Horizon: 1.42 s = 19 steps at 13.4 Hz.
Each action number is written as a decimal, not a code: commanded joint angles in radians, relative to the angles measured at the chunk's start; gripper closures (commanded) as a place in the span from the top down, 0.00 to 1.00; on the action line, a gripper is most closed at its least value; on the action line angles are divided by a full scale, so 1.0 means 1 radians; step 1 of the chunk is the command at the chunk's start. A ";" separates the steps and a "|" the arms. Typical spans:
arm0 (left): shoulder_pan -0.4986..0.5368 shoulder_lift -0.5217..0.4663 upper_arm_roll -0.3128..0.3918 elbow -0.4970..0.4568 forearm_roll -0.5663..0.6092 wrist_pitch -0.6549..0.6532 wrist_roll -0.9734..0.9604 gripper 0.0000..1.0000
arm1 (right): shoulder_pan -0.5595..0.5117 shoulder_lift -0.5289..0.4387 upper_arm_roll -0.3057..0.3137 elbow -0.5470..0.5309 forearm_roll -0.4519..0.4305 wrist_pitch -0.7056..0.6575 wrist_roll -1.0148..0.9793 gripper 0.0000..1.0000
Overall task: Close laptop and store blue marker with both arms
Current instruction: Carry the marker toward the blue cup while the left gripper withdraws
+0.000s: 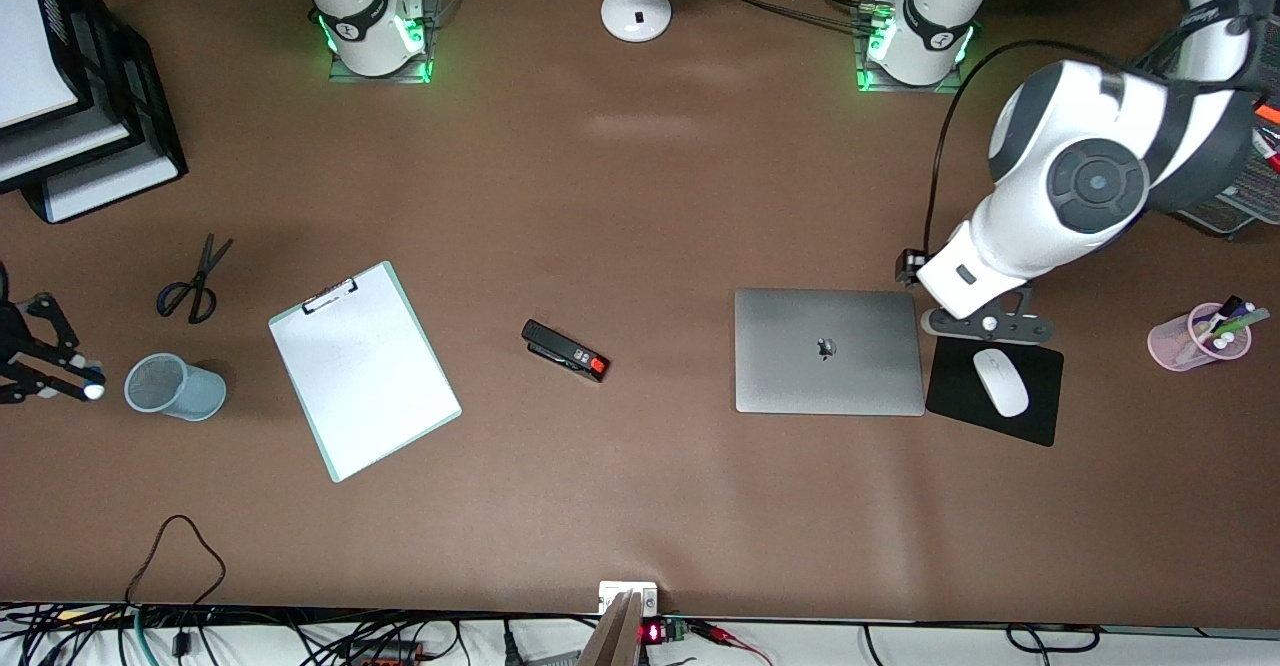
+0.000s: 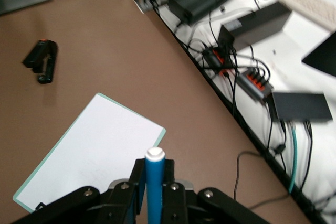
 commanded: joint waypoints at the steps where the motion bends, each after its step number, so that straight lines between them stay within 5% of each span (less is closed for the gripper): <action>1: 0.014 0.010 -0.009 0.151 0.009 -0.171 0.081 1.00 | -0.053 0.025 0.016 0.010 0.122 -0.078 -0.247 0.09; 7: 0.138 -0.040 0.017 0.259 -0.095 -0.292 0.287 1.00 | -0.110 0.082 0.017 0.010 0.205 -0.202 -0.649 0.09; 10: 0.007 -0.169 0.235 0.125 -0.157 -0.244 0.296 1.00 | -0.156 0.126 0.019 0.012 0.205 -0.262 -0.749 0.09; 12: -0.107 -0.273 0.367 -0.025 -0.155 -0.086 0.283 1.00 | -0.180 0.156 0.020 0.010 0.205 -0.309 -0.774 0.09; 14: -0.104 -0.341 0.370 -0.112 -0.151 -0.013 0.287 1.00 | -0.208 0.177 0.023 0.010 0.207 -0.343 -0.780 0.09; 19: -0.063 -0.344 0.314 -0.112 -0.114 -0.018 0.285 1.00 | -0.243 0.215 0.025 0.036 0.279 -0.356 -0.826 0.09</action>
